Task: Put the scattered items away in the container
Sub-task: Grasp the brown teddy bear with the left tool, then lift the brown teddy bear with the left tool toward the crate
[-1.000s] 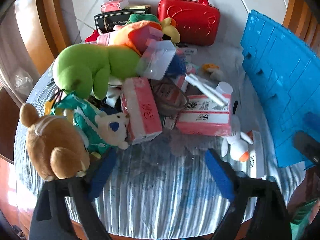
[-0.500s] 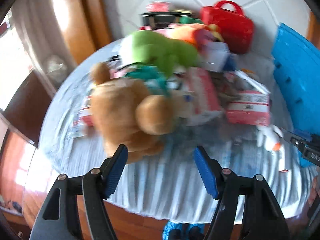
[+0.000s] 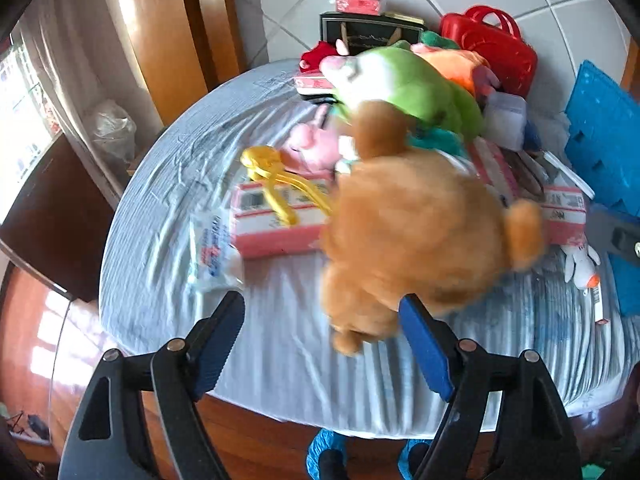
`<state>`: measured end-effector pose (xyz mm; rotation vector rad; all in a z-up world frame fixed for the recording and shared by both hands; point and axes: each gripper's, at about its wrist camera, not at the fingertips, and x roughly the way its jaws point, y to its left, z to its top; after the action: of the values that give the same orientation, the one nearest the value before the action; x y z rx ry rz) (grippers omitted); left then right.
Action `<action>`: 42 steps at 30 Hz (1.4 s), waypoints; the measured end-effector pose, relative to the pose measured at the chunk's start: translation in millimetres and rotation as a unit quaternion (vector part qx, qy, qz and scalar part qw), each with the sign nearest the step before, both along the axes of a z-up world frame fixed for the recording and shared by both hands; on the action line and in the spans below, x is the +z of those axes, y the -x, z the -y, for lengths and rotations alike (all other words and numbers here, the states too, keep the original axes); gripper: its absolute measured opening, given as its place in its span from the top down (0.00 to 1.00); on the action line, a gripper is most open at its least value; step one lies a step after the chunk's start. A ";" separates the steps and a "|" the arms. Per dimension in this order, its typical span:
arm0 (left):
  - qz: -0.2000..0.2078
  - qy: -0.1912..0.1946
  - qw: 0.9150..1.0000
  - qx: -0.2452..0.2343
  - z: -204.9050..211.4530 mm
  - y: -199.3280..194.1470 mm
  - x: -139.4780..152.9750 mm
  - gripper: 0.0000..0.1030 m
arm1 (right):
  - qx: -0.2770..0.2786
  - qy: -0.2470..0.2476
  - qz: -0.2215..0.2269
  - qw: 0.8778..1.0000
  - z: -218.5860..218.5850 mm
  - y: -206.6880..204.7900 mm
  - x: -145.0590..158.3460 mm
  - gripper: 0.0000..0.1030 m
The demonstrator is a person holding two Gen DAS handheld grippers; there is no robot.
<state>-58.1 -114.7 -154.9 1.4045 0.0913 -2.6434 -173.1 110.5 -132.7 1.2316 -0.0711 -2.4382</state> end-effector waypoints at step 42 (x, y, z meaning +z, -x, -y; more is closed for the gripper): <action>0.091 -0.046 0.990 -0.095 -115.2 -8.0 -90.9 0.23 | -0.060 0.021 0.129 0.990 -68.4 -44.9 -93.0 0.07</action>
<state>-50.0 0.5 -245.8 1.7598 0.0606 -2.6736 -128.2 178.9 -225.7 1.5580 -0.2758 -2.3473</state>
